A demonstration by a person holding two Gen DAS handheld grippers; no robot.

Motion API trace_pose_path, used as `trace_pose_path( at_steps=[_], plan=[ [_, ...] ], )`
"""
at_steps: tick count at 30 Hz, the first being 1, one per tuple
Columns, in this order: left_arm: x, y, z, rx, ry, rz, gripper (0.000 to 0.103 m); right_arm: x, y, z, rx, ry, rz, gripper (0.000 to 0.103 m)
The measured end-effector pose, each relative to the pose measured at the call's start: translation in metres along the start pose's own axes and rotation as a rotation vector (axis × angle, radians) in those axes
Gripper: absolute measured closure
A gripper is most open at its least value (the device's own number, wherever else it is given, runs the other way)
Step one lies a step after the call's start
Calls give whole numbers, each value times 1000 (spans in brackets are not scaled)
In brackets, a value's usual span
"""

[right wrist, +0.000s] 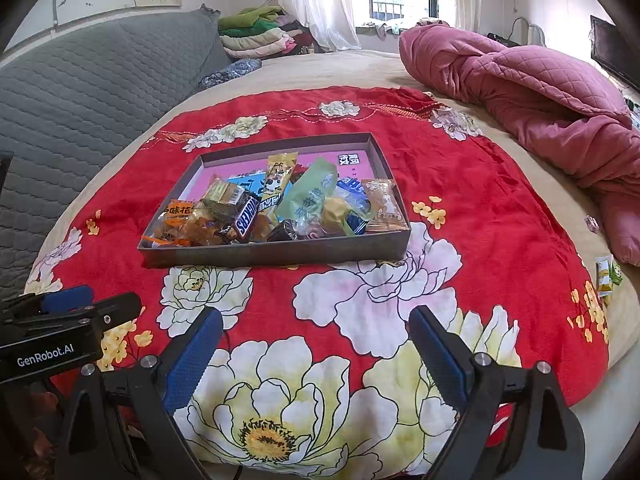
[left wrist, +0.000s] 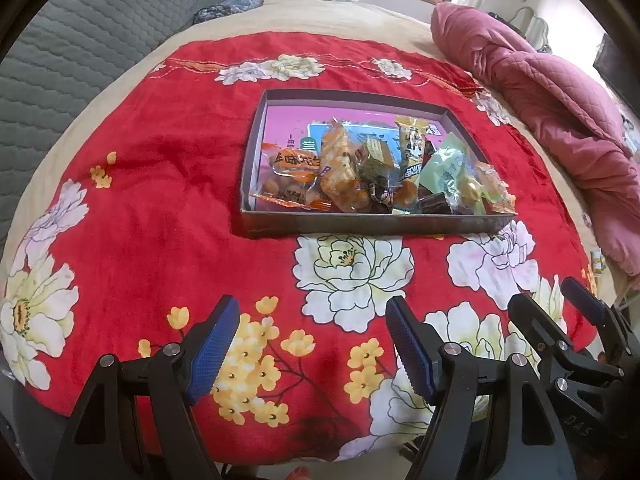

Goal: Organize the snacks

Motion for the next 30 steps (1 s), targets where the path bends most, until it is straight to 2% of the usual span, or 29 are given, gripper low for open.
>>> trace_pose_path(
  at_steps=[30],
  plan=[
    [-2,-5,3,-13,10,-7,26,-3,1,0,7,7,3,9]
  ],
)
Point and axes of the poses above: each gripper's, at about its wrist camera, not at the fingertips, and y roughly against the way its jaws point, x to its right, z to its underside, the point moved 6 cm from there along -y, roughly the way its jaws point, and after that the axes turned 9 degrees about -y, right-handed, at the moved point
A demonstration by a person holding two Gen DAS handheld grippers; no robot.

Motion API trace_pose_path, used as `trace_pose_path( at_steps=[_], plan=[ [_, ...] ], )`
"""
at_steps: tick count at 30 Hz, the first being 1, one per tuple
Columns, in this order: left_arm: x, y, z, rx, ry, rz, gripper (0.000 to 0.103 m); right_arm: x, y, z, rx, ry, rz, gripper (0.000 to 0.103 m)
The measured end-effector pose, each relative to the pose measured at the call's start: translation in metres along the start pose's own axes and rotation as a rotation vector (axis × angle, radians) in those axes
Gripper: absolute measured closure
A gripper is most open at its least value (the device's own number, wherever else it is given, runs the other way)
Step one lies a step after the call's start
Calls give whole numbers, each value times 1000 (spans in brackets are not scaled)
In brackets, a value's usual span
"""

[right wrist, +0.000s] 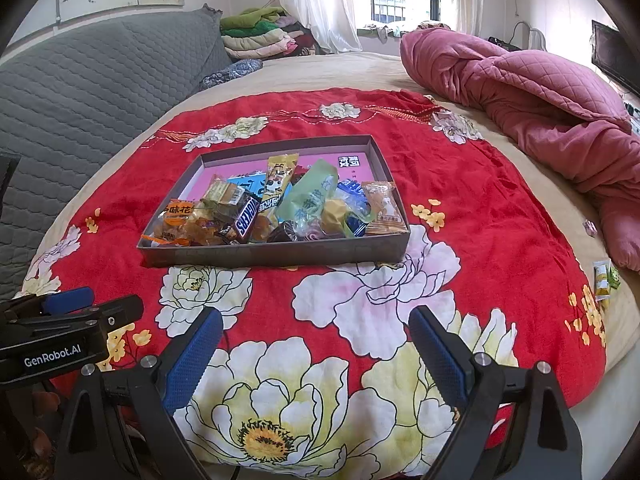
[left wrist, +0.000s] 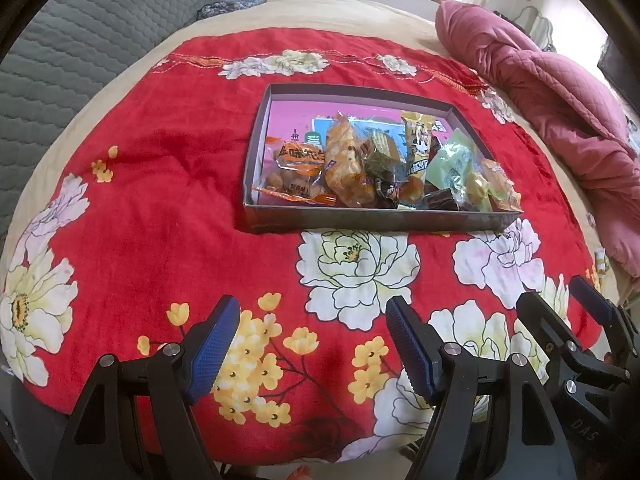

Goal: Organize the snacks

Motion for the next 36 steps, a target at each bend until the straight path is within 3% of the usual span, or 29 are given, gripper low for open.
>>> trace_pose_path(
  at_steps=[36],
  plan=[
    [0,-7,3,-23,-16,-34,26,-1,-1,0,-1,0,0,9]
  ],
)
Point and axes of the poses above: each gripper's, at about its wrist camera, not at the fingertips, and y roughly against the way its jaws point, x to its right, z to its underside, the point moved 6 cm from there along -y, roughly the way its jaws point, and after that the axes turned 9 degrees about -y, right-handed, at the moved point
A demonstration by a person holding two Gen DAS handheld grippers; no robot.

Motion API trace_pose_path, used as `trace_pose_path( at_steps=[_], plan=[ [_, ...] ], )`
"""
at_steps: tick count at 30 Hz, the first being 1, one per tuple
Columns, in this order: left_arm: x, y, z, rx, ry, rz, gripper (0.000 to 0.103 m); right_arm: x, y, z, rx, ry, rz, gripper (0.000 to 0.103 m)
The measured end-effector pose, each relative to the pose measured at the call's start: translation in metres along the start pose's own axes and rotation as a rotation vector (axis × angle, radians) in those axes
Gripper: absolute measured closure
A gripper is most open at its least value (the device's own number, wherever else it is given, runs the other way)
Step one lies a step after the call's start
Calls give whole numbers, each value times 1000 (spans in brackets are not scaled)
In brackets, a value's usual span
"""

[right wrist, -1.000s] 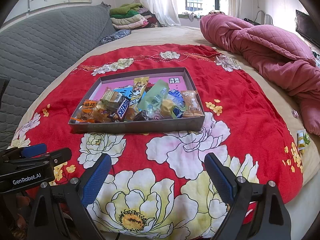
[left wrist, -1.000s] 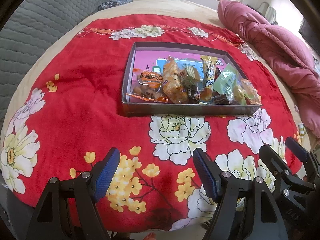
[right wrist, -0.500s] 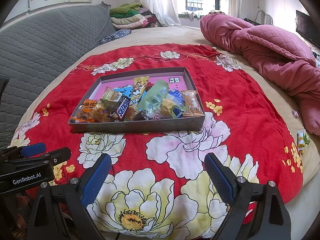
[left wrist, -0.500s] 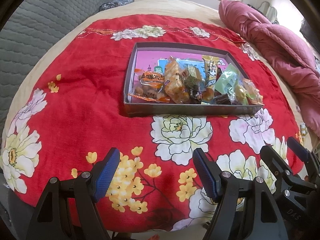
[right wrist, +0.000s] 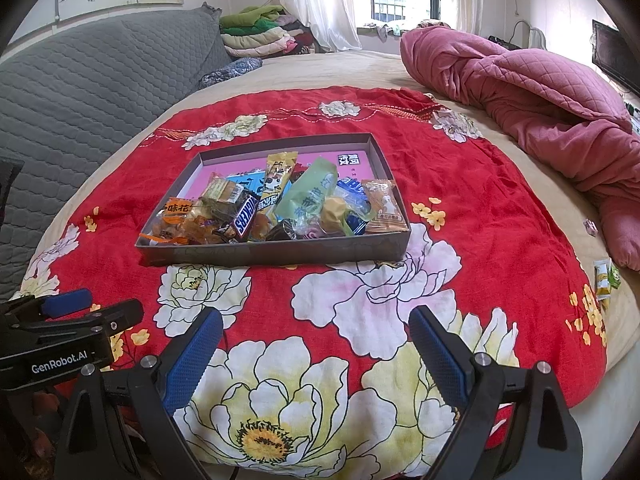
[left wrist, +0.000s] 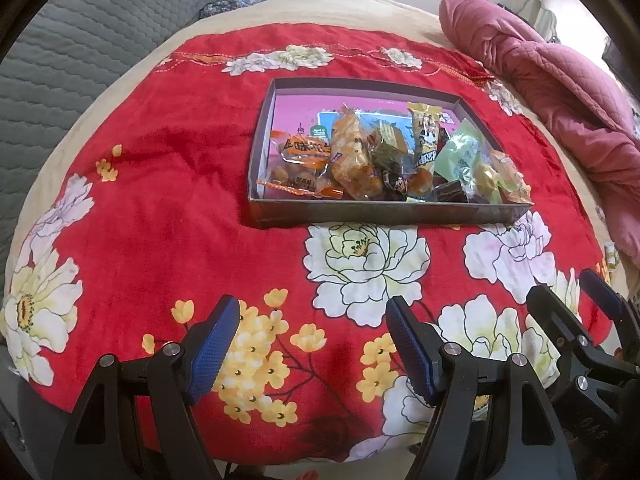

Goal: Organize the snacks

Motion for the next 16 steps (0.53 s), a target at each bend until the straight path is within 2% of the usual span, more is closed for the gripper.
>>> trace_pose_path(
  at_steps=[12,16],
  plan=[
    [-7,-18,0,-16,12,0,26,8,-19,3,-42,-28,-6,9],
    [-42,-31,-17,-3,54,-53,26,32,-33,-10,-57,-121,-37,9]
  ],
)
Point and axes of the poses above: each gripper's, at about its wrist camera, not at the fingertips, and y roughly against the way its jaws point, x to its right, z to its underside, the point moved 6 cm from there along -y, roughly the way its jaws point, and after that the axes turned 9 degrees about -y, right-handed, at the moved point
